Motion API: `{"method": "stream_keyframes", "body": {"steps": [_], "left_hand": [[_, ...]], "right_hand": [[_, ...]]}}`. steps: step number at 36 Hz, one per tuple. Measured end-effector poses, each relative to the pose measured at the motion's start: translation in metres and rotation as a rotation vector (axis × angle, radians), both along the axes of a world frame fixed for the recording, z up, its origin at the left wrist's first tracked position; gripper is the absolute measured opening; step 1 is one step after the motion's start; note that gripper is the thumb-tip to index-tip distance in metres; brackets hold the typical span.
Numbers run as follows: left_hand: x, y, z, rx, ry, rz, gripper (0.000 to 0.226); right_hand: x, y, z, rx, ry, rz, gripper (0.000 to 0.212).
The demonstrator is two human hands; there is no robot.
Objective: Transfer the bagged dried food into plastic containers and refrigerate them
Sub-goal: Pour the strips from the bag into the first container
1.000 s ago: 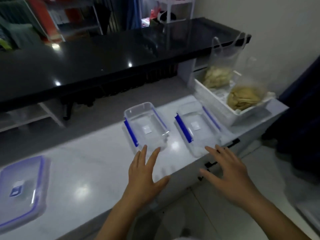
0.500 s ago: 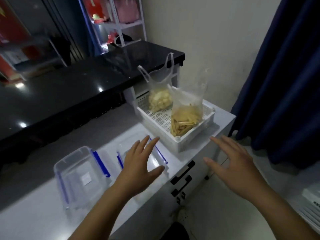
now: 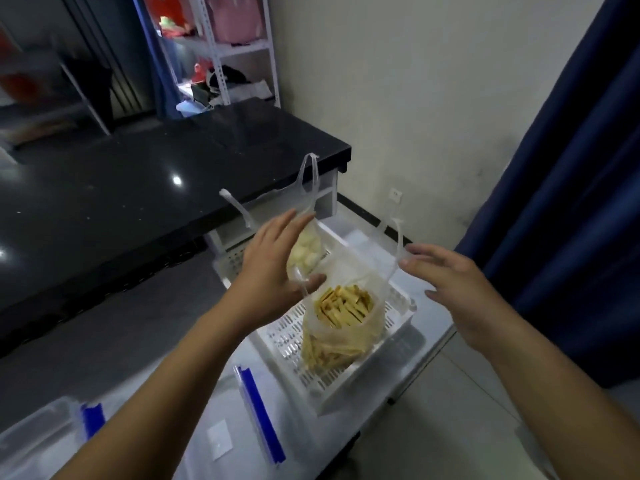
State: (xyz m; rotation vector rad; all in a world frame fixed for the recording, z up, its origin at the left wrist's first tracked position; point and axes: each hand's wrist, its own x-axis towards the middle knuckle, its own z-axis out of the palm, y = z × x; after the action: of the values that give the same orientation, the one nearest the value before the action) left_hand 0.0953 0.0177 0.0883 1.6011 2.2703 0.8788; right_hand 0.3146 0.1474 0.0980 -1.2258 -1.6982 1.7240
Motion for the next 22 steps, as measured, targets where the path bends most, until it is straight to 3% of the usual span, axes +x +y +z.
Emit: {"method": "stream_keyframes", "body": {"steps": [6, 12, 17, 22], "left_hand": [[0.004, 0.022, 0.015, -0.017, -0.042, -0.001, 0.092], [0.032, 0.040, 0.013, 0.030, -0.068, 0.055, 0.092], [0.059, 0.057, 0.000, 0.141, -0.068, 0.189, 0.092], [0.071, 0.076, -0.004, 0.239, -0.029, 0.346, 0.071]], "right_hand": [[-0.022, 0.025, -0.008, 0.089, 0.049, 0.122, 0.003], [-0.032, 0.033, 0.001, 0.187, 0.107, 0.329, 0.007], [-0.021, 0.053, 0.003, 0.101, 0.138, 0.547, 0.009], [0.002, 0.079, -0.008, 0.071, 0.156, 0.675, 0.011]]}}
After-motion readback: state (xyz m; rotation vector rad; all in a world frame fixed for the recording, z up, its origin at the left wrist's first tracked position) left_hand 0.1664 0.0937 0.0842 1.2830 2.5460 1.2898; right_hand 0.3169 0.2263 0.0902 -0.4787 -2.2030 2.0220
